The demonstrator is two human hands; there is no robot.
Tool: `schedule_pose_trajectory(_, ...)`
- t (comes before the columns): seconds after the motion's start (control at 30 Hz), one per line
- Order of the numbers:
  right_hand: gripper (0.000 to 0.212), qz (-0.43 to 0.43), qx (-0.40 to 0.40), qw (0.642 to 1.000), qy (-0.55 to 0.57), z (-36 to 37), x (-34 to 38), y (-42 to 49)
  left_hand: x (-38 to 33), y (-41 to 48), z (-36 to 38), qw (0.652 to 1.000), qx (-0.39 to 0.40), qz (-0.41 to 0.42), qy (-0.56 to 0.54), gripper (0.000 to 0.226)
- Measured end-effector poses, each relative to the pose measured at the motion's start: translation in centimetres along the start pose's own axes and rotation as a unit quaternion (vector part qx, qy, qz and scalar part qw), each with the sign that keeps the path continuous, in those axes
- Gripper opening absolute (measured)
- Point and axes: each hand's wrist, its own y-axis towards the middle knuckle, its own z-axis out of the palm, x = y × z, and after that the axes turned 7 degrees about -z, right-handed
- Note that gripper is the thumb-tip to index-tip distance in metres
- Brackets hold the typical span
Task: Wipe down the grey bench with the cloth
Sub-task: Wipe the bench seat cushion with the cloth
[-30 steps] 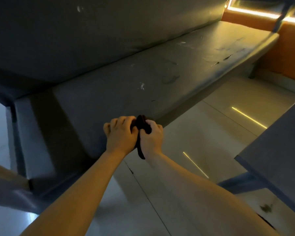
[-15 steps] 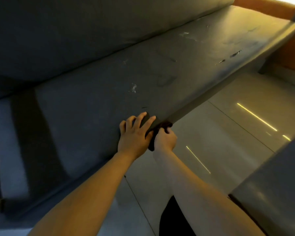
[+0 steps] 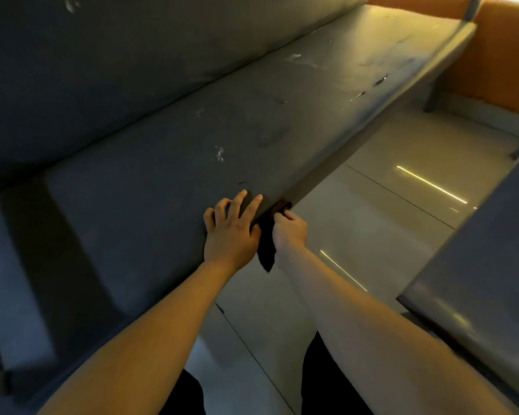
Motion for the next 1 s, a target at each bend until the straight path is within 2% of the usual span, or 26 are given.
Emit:
schedule_pose_trajectory(0.2, 0.024, 0.004, 0.034, 0.997, -0.076, -0.1, -0.2, -1.9, 0.4, -0.3, -0.3, 0.999, 0.019, 0.035, -0.011, 0.06)
schedule_pose_trajectory(0.27, 0.026, -0.005, 0.016, 0.999, -0.05, 0.3, -0.4, -1.7, 0.7, -0.3, -0.4, 0.999, 0.023, 0.038, -0.018, 0.059)
schedule_pose_trajectory(0.4, 0.04, -0.012, -0.02, 0.997, 0.076, 0.6, -0.1, -0.1, 1.0, -0.5, -0.4, 0.998, 0.028, 0.04, -0.035, 0.058)
schedule_pose_trajectory(0.47, 0.04, 0.004, -0.015, 0.997, 0.079, 0.3, -0.1, 0.6, 1.0, -0.3, -0.5, 0.998, 0.03, 0.04, -0.044, 0.059)
schedule_pose_trajectory(0.63, 0.029, 0.0, 0.01, 0.998, -0.063, 0.8, -0.6, 0.3, 0.7, -0.2, -0.5, 0.997, 0.035, 0.027, -0.057, 0.056)
schedule_pose_trajectory(0.7, 0.028, 0.006, 0.027, 0.996, -0.083, 0.8, -1.1, -0.1, 0.8, -0.1, -0.5, 0.997, 0.034, 0.022, -0.062, 0.055)
schedule_pose_trajectory(0.83, 0.035, -0.011, 0.009, 1.0, 0.007, 1.1, -0.8, -0.1, 0.9, -0.1, -0.3, 0.997, 0.026, 0.029, -0.061, 0.057)
schedule_pose_trajectory(0.93, 0.057, -0.025, 0.0, 0.996, 0.087, 1.3, -0.4, 1.2, 1.0, -0.1, -0.4, 0.997, 0.024, 0.032, -0.065, 0.057)
schedule_pose_trajectory(1.0, 0.052, -0.033, -0.006, 0.997, 0.066, 1.7, -0.6, 1.2, 1.0, -0.1, -0.4, 0.997, 0.022, 0.033, -0.065, 0.057)
